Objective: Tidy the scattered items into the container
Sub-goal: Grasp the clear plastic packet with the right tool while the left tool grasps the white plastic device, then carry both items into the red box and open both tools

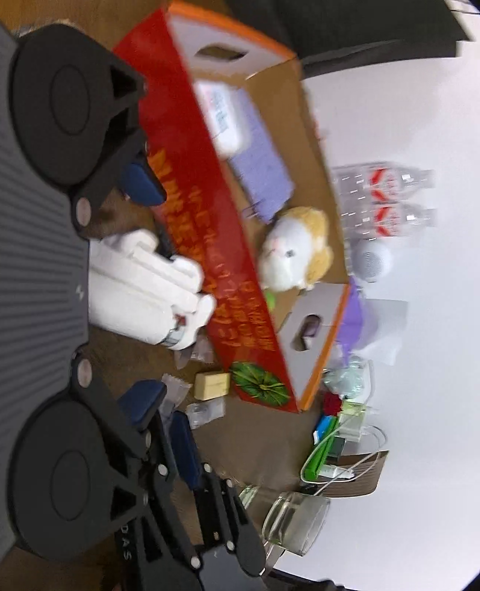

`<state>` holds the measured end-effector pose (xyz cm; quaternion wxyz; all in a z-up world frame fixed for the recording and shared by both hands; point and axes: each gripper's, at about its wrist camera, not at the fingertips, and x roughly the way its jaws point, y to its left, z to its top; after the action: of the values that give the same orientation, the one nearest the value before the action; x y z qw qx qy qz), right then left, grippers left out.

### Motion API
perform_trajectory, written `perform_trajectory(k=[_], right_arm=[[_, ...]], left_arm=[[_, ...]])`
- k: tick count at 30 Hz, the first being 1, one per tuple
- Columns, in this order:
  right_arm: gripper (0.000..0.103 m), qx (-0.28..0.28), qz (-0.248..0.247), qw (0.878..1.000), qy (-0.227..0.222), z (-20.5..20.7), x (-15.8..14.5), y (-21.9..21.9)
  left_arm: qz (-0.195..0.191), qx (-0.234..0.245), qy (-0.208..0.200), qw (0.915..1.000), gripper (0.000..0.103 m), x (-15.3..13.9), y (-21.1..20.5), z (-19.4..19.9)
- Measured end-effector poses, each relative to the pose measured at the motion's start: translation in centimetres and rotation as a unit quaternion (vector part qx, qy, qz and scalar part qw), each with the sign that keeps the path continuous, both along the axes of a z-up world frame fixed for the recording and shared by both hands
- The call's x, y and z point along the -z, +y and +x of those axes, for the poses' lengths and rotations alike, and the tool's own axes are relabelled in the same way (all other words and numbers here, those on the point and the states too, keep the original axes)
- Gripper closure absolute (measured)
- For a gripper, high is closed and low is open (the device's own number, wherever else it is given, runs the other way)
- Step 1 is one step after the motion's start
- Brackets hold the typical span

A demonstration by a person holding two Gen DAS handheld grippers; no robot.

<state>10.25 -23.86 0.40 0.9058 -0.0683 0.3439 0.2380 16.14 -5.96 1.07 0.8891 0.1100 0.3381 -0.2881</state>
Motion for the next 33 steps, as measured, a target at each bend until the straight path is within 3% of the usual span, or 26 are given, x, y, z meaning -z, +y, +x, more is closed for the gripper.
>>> perform_trajectory(k=[3, 5, 7, 8, 10, 18, 20, 23, 28, 33], right_arm=[[0.083, -0.001, 0.0, 1.0, 0.001, 0.0, 0.0, 0.0], [0.082, 0.001, -0.001, 1.0, 0.002, -0.1, -0.1, 0.0], [0.082, 0.004, -0.006, 1.0, -0.001, -0.1, 0.0, 0.1], [0.082, 0.005, -0.009, 1.0, -0.003, -0.2, 0.0, 0.2], [0.082, 0.005, -0.011, 1.0, -0.004, -0.3, 0.0, 0.2], [0.086, -0.01, -0.013, 1.0, -0.016, -1.0, 0.0, 1.1], [0.086, -0.011, -0.01, 0.999, -0.033, -1.7, -0.5, 1.5], [0.086, 0.005, 0.011, 0.998, -0.065, -3.2, -1.9, 1.1], [0.086, 0.084, 0.042, 0.986, -0.137, -10.3, -4.9, 0.4], [0.086, 0.12, 0.1, 0.98, -0.127, -18.9, -4.1, 0.5]], left_arm=[[0.024, 0.009, 0.008, 0.9996, 0.047, -0.4, 0.1, -1.4], [0.034, 0.012, 0.003, 0.9993, 0.043, -0.6, -0.3, -2.1], [0.031, -0.005, -0.014, 0.9994, 0.01, -0.5, -1.0, -1.7], [0.024, -0.01, -0.01, 0.9996, 0.01, -0.3, -1.2, -1.2], [0.008, -0.019, 0.007, 0.9998, 0.047, 0.1, -1.3, -0.4], [0.011, -0.089, -0.013, 0.9959, 0.049, -1.2, -1.0, -4.2], [-0.005, -0.123, -0.025, 0.9921, 0.049, -2.5, -0.4, -5.9], [-0.01, -0.174, -0.074, 0.9819, 0.049, -4.5, 0.4, -10.1], [-0.034, -0.232, -0.106, 0.9662, 0.049, -5.3, 1.8, -19.4], [-0.048, -0.243, -0.098, 0.9639, 0.049, -4.1, 2.6, -26.0]])
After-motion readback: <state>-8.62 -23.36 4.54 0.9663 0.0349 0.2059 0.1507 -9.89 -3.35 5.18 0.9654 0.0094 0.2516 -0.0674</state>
